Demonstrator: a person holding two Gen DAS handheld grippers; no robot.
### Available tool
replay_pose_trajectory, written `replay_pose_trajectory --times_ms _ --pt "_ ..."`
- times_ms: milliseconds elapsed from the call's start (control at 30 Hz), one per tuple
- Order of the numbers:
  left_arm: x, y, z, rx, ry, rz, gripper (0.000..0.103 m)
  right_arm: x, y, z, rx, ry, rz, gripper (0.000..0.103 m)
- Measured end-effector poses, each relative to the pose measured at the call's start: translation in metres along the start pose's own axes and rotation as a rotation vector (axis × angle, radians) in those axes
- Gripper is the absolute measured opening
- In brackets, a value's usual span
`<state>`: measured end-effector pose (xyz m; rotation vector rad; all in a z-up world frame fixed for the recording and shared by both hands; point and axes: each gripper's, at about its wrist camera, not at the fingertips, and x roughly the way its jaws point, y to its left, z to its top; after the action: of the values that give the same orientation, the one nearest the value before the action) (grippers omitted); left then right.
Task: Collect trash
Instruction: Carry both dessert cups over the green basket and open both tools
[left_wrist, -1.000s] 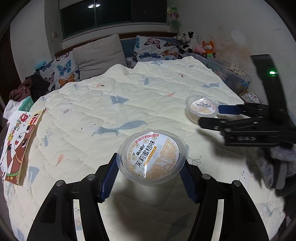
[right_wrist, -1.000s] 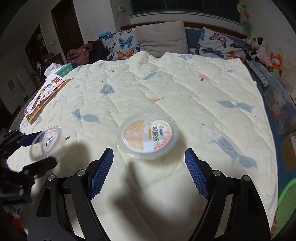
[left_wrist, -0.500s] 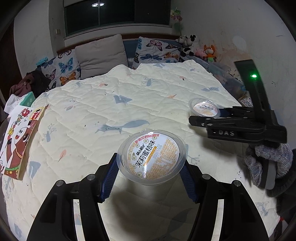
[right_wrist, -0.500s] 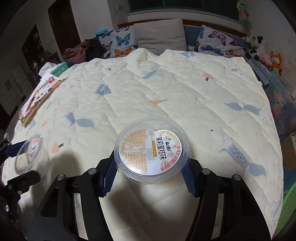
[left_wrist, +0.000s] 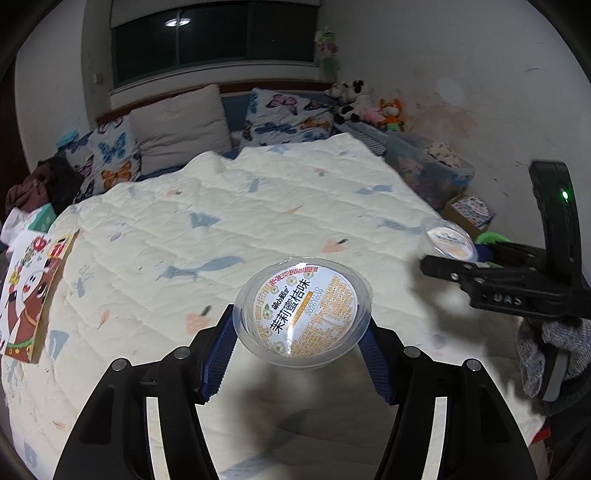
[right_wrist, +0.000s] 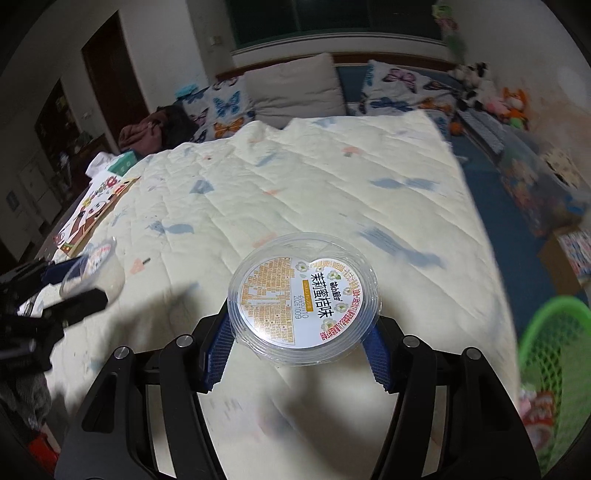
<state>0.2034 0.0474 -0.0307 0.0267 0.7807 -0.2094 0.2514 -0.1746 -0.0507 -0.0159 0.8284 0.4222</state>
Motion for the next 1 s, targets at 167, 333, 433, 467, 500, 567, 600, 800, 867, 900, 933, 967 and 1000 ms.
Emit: replay_pose_trajectory --times_ms 167,333,433,467,500,567,600,800,867,900,933,967,1000 --pt "-0.003 -0.035 0.005 0.039 -0.011 -0.05 0.061 -0.043 -0.044 -0.025 0.069 -0.032 -0.071 0.062" --pt "0.0 -0.068 0.01 0.068 -0.007 -0.104 0.061 -0.074 -0.099 -0.054 0.132 -0.026 -0.191 0.063" --pt "0.004 -0.091 0.014 0.097 -0.003 -0.132 0.061 -0.086 -0.132 -0.072 0.189 -0.006 -0.233 0.063" --pt "0.006 -0.101 0.015 0.11 0.0 -0.142 0.061 -0.089 -0.142 -0.079 0.201 0.003 -0.249 0.064" --pt "0.007 -0.107 0.016 0.117 0.001 -0.146 0.061 -0.09 -0.149 -0.084 0.207 0.008 -0.261 0.064" --pt "0.01 -0.122 0.018 0.135 0.002 -0.159 0.061 -0.091 -0.167 -0.095 0.241 0.024 -0.284 0.064" --pt "0.012 -0.129 0.019 0.142 0.003 -0.166 0.061 -0.091 -0.174 -0.1 0.256 0.031 -0.29 0.064" --pt "0.021 -0.162 0.024 0.178 0.018 -0.201 0.061 -0.092 -0.201 -0.117 0.34 0.028 -0.29 0.067" --pt "0.025 -0.172 0.027 0.192 0.02 -0.206 0.061 -0.096 -0.206 -0.12 0.355 0.018 -0.288 0.068" --pt "0.026 -0.177 0.028 0.199 0.02 -0.212 0.061 -0.098 -0.208 -0.121 0.363 0.012 -0.28 0.07" --pt "0.027 -0.181 0.03 0.203 0.021 -0.217 0.061 -0.1 -0.208 -0.122 0.367 0.009 -0.277 0.072" --pt "0.029 -0.187 0.031 0.209 0.021 -0.223 0.061 -0.103 -0.209 -0.124 0.371 0.002 -0.283 0.072" --pt "0.03 -0.192 0.033 0.217 0.021 -0.228 0.061 -0.107 -0.21 -0.124 0.371 -0.005 -0.284 0.072"
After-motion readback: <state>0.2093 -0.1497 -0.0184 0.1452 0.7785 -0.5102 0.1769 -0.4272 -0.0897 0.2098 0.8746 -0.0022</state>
